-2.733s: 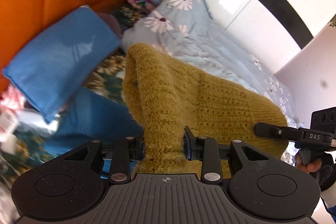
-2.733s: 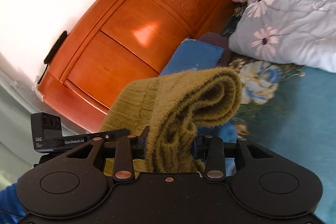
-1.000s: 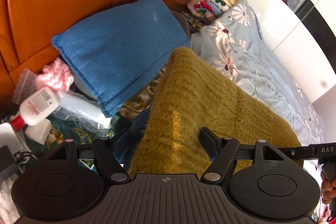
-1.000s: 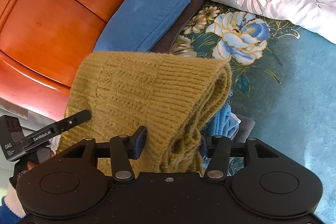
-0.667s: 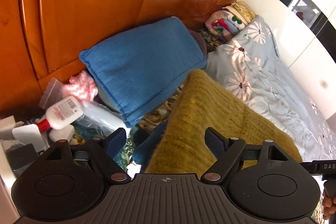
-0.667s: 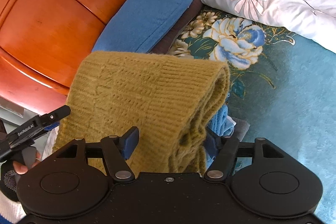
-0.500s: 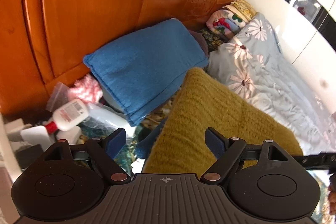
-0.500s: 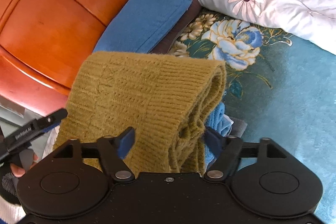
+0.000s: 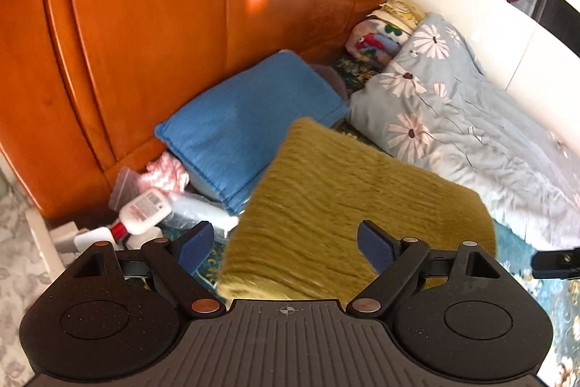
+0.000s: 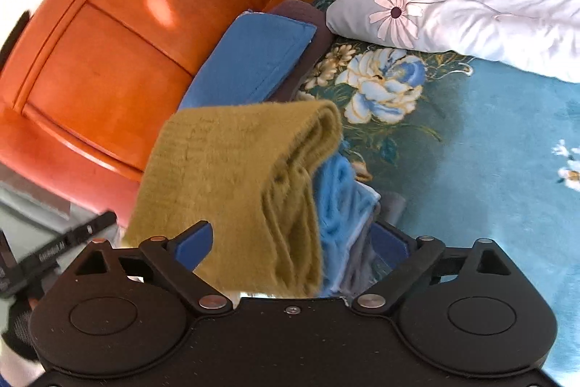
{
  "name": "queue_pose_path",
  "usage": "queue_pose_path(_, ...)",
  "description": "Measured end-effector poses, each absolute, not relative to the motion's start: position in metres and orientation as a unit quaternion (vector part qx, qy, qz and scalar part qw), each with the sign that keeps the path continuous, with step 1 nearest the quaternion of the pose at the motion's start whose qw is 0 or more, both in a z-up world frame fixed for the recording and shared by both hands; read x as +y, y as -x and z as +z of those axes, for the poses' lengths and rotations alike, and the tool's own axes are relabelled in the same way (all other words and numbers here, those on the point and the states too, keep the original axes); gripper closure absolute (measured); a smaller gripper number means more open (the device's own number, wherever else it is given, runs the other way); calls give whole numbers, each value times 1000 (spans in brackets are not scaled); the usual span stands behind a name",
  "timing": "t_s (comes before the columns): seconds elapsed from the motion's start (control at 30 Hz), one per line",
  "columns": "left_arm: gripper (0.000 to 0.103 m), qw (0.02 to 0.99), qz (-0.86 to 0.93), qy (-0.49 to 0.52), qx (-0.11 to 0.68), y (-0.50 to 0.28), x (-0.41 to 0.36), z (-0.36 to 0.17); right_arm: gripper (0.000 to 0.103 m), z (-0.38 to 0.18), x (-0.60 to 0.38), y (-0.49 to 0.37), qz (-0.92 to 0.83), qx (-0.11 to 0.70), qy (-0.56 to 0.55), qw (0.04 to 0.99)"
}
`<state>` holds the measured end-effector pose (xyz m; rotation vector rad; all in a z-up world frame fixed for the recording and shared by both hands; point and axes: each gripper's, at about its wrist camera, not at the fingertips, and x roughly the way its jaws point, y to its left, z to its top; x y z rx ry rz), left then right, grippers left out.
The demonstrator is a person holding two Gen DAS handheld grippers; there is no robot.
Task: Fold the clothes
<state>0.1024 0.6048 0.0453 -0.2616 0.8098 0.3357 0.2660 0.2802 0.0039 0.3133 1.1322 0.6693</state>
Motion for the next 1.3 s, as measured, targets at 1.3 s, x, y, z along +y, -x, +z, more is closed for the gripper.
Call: queue_pose_path(1.3,0,913,-86,-57,394,-53,105,86,1,15,-123,2,123,419,-185,880)
